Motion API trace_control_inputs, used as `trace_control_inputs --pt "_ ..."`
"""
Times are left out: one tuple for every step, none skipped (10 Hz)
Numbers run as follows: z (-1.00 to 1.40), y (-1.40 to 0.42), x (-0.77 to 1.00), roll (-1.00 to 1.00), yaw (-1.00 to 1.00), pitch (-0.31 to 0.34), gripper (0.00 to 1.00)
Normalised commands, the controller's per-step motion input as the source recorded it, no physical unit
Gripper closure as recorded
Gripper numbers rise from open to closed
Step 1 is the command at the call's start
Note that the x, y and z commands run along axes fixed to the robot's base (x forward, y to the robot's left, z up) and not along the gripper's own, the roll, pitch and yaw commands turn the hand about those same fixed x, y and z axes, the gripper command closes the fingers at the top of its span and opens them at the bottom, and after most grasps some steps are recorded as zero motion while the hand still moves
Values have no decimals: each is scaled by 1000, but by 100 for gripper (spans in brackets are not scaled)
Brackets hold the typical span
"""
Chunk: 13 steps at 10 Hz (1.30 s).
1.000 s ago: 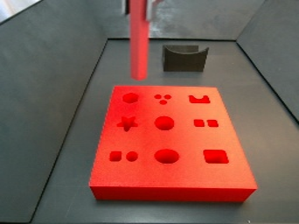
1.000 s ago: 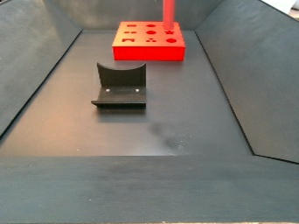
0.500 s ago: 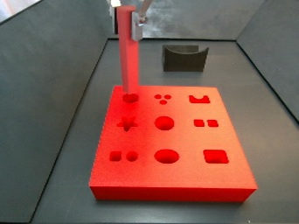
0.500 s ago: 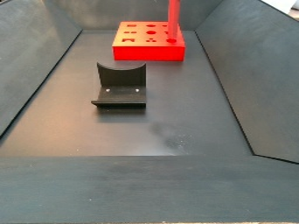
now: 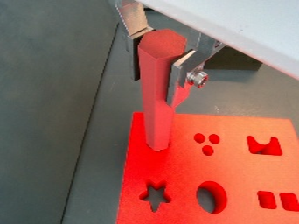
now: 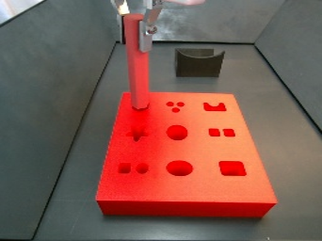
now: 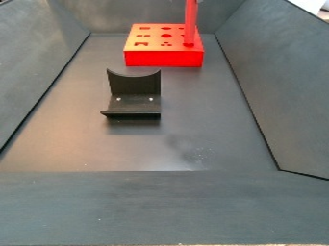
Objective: Pick up the hexagon object. Move up. Place the hexagon object on the fixture. Regrasp the hexagon object. Move to above the board. Insert the hexagon object.
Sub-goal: Insert the hexagon object.
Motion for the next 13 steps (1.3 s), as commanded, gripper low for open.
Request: trace_control_inputs --pt "-326 17 -40 159 100 -74 100" --pt "-340 0 0 266 80 -81 100" --pt "-231 0 -20 217 60 -89 100" --pt "-160 0 0 146 26 -50 100" --pt "-223 14 100 150 97 -11 100" --pt "-314 26 186 114 137 -3 100" --pt "-366 26 311 51 120 0 100" --pt "-383 17 406 54 183 0 100" --pt "-354 0 389 69 226 11 100" --pt "-354 0 237 67 214 0 100" --pt "-394 0 60 50 129 -11 100" --pt "-420 0 6 56 54 -24 100" --pt "-451 0 60 7 9 -36 100"
